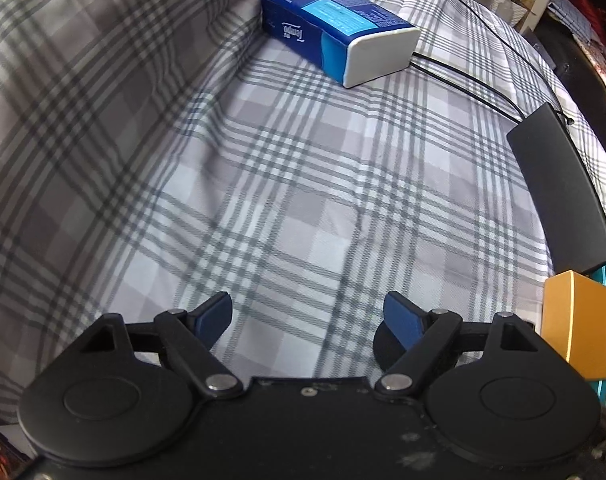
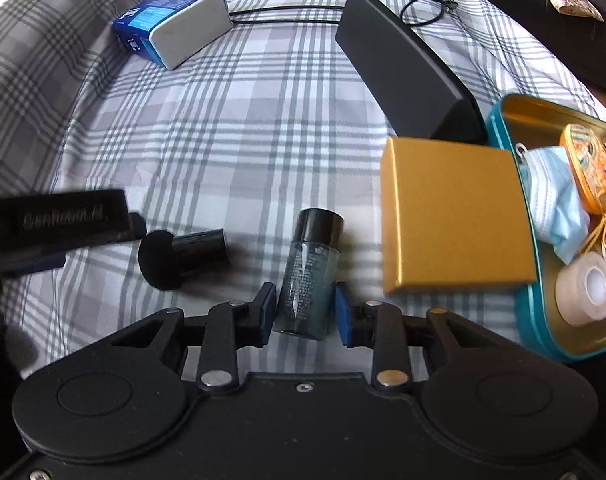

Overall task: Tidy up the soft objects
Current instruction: 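Grasp small glass bottle with right gripper while left gripper holds black knob, then lift the glass bottle with the right gripper while left gripper lifts the black knob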

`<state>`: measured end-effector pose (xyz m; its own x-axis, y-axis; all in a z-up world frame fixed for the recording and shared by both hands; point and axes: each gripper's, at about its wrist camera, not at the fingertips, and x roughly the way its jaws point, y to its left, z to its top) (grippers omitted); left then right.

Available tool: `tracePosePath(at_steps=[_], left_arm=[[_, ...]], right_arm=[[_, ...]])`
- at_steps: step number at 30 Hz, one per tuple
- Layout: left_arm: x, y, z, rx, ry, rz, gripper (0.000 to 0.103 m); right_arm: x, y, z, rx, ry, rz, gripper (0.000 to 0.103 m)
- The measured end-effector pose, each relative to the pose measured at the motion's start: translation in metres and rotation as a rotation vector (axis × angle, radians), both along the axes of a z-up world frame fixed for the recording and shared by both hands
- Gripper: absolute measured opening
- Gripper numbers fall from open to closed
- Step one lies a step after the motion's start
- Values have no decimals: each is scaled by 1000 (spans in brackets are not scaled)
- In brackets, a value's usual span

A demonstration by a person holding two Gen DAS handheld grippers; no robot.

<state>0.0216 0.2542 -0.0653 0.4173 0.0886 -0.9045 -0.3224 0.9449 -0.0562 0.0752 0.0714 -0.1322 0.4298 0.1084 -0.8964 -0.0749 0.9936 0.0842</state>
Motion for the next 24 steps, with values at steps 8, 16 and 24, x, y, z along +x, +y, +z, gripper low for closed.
tracePosePath(at_steps=[8, 16, 24], left_arm=[[3, -11, 3, 8, -5, -9, 83], [0, -21, 14, 38, -47, -61, 84], [-14, -33, 11, 56, -42, -116, 87]], right_arm=[[-7, -2, -1, 4, -4, 3, 32], [-8, -11, 2, 53, -7, -8, 31], [-29, -26, 20, 91, -41, 0, 29]])
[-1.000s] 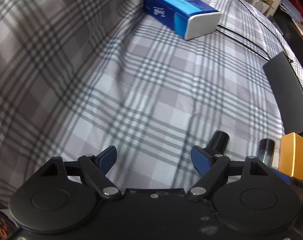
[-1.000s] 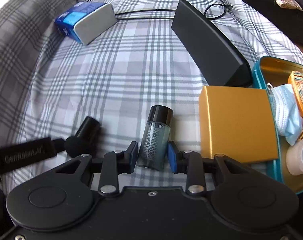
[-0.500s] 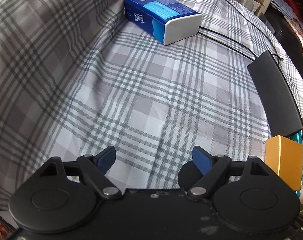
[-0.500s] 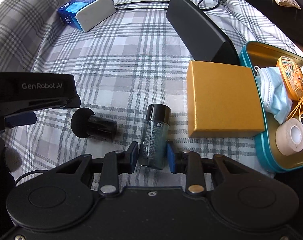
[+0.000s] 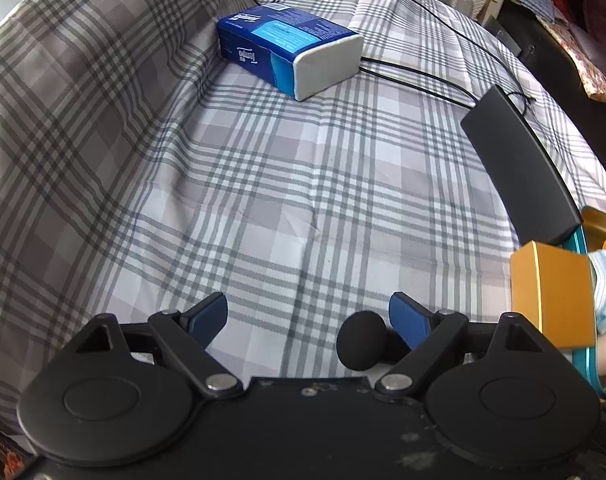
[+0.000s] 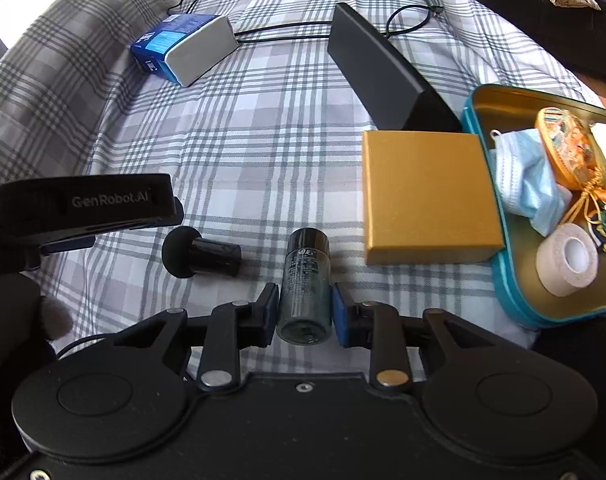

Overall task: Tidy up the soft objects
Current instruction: 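Lift the glass bottle with the right gripper while left gripper lifts the black knob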

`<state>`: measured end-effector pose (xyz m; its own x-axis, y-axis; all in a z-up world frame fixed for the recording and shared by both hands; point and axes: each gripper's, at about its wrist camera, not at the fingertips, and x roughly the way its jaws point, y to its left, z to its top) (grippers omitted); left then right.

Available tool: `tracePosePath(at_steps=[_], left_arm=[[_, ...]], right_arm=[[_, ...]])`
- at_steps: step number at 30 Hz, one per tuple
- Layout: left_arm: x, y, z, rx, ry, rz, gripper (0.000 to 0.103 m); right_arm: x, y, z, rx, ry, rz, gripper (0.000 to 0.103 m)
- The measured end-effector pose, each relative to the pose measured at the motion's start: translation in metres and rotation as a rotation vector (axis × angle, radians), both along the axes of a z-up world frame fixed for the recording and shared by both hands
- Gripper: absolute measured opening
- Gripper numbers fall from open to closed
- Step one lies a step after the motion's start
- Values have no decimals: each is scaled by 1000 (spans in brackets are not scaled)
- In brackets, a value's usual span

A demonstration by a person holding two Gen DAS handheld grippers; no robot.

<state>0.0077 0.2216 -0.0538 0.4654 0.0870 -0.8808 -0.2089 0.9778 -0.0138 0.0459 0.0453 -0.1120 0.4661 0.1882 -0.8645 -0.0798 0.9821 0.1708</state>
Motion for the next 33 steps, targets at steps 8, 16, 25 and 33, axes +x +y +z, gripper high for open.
tracePosePath(at_steps=[8, 16, 25, 33], left_arm=[[-11, -22, -2, 36, -24, -71, 88], [-17, -36, -7, 80, -33, -114, 89], [-14, -42, -26, 123, -2, -154, 89], [-5, -40, -27, 85, -7, -143, 89]], right_arm=[[-18, -29, 8, 56, -26, -65, 29], [-22, -34, 12, 77, -66, -67, 29], [-25, -34, 14, 67, -92, -49, 29], [-25, -36, 14, 81, -92, -49, 29]])
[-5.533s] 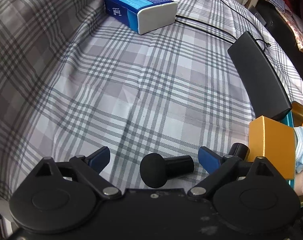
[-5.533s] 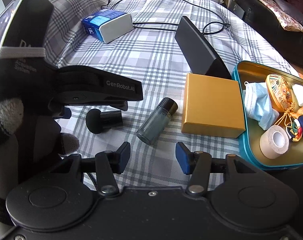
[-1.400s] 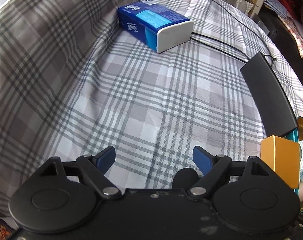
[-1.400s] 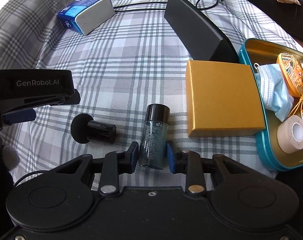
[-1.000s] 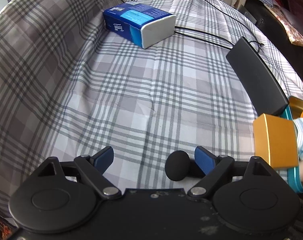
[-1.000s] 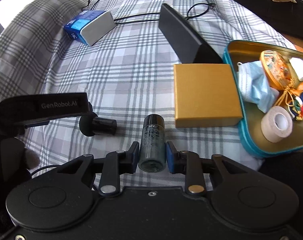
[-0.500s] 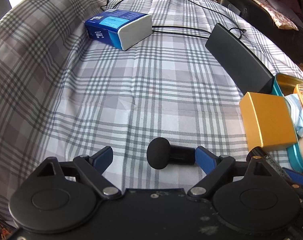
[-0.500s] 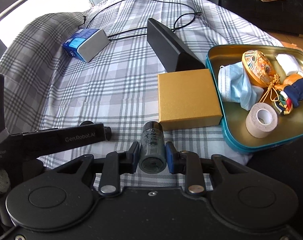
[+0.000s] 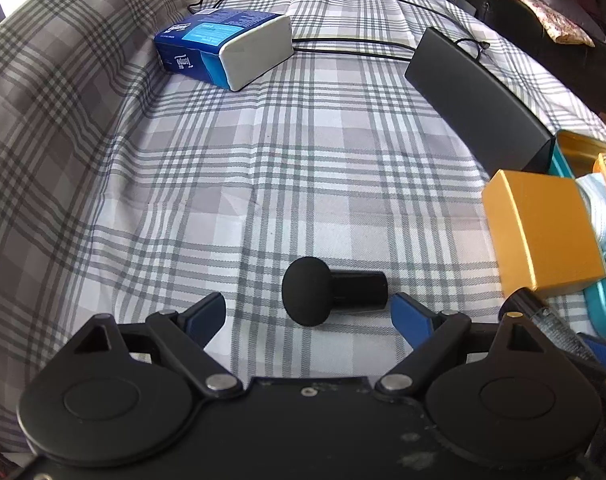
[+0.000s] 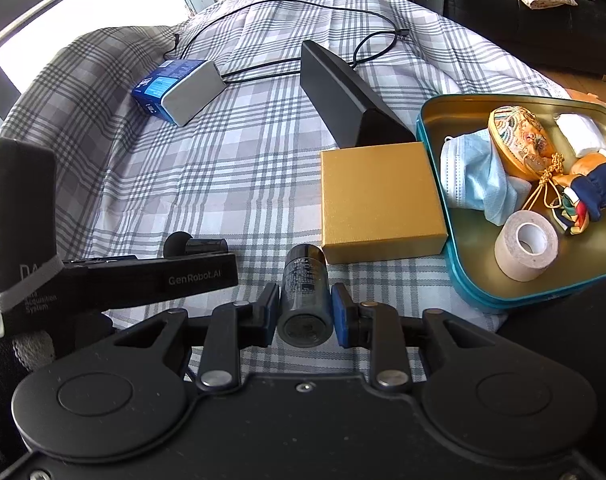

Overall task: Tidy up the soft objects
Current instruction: 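Lift the glass bottle with the right gripper while left gripper lifts the black knob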

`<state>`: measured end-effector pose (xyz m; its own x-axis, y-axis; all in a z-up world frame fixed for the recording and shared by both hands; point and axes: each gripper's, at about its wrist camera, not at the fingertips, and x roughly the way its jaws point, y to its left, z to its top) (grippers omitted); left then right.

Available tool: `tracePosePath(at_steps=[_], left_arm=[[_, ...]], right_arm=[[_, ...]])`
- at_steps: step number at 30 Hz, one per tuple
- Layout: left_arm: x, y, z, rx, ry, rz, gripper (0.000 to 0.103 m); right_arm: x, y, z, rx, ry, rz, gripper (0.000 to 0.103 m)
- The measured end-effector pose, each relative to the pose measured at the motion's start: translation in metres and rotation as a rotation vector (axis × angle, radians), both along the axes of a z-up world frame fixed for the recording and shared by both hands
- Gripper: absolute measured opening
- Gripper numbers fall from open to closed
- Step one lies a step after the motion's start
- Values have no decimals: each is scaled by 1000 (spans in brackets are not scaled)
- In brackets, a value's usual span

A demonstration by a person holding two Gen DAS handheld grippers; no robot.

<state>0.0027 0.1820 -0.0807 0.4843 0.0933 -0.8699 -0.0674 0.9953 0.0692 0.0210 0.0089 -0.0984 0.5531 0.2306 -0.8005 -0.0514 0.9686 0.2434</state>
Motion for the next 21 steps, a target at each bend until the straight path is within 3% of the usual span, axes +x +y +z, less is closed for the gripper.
tracePosePath(at_steps=[12, 21], left_arm=[[8, -11, -8, 22, 18, -19, 90], [11, -2, -13, 11, 32, 28, 90]], right_arm=[[1, -1, 0, 14, 1, -3, 29], [1, 0, -1, 11, -1, 6, 29]])
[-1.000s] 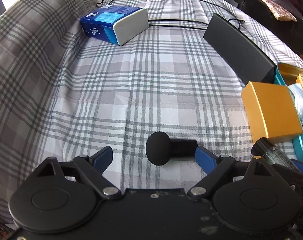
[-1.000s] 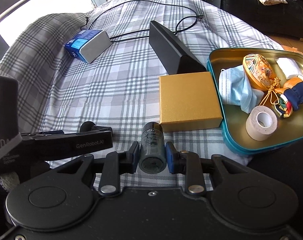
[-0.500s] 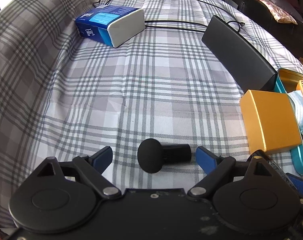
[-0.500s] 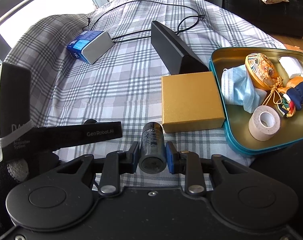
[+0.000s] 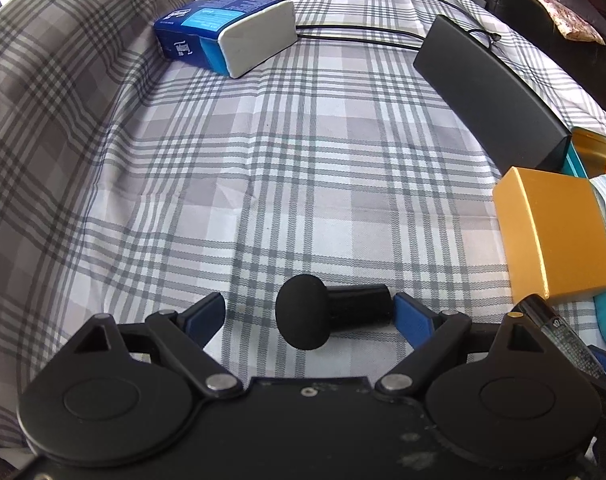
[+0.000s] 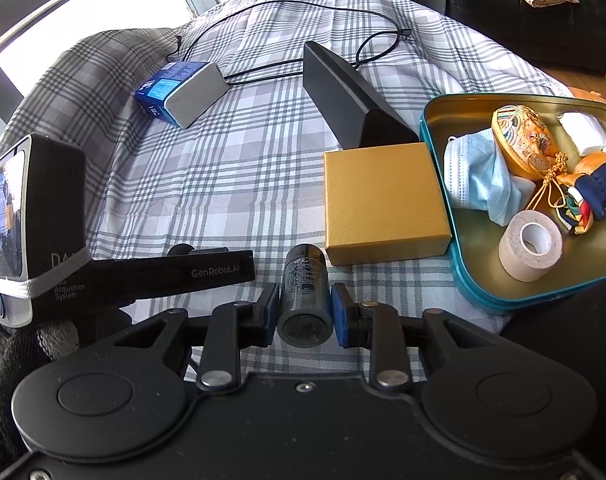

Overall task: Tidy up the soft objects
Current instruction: 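Lift the glass bottle with the right gripper while left gripper lifts the black knob, then carry knob and bottle over the tin tray with both grippers and lower them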

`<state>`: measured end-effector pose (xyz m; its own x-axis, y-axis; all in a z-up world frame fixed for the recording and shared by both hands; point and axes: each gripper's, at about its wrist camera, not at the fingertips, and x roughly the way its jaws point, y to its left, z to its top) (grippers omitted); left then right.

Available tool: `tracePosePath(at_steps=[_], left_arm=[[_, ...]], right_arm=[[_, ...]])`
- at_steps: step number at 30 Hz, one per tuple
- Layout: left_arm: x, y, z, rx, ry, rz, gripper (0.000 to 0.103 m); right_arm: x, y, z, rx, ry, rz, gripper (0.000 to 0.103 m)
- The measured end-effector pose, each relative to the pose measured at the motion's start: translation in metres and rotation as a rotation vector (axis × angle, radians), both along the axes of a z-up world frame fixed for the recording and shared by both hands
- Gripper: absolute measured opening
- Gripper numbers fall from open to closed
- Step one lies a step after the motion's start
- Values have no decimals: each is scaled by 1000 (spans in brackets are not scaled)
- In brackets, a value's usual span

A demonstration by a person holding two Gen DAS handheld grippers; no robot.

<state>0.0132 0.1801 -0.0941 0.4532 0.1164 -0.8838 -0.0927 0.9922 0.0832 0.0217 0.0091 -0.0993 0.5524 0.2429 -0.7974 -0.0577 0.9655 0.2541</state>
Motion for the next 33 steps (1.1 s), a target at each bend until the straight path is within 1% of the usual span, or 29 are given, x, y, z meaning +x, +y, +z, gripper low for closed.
tracePosePath(at_steps=[1, 3, 4, 5, 7, 9, 14, 20, 25, 27, 30, 33], left_arm=[[0, 1, -1, -1, 3, 5, 89], [1, 1, -3, -15, 15, 7, 83], [1, 2, -3, -39, 15, 6, 75], [1, 3, -2, -64, 15, 3, 63], [0, -1, 3, -67, 12, -4, 53], [-1, -3, 9, -56, -5, -8, 53], [-3, -3, 25, -70, -31, -4, 53], [-2, -15, 54, -73, -69, -24, 53], [5, -45, 81, -83, -108, -87, 53], [9, -62, 91, -93, -122, -121, 53], [16, -96, 105, -111, -151, -186, 53], [20, -132, 116, -136, -171, -251, 54]], right_arm=[[0, 0, 0, -1, -1, 1, 29], [-1, 1, 1, 1, -4, 2, 29], [-1, 0, 1, 4, -8, 3, 29], [-1, 0, 2, 7, -11, 4, 29], [-3, -2, 5, 17, -23, 3, 29], [-4, -4, 8, 32, -36, 3, 29], [-6, -10, 17, 47, -65, -9, 29], [-9, -32, 40, 109, -126, -55, 29], [-14, -70, 60, 151, -185, -152, 29], [-16, -91, 68, 164, -206, -213, 29], [-22, -124, 75, 172, -233, -307, 29], [-27, -154, 80, 159, -251, -400, 29]])
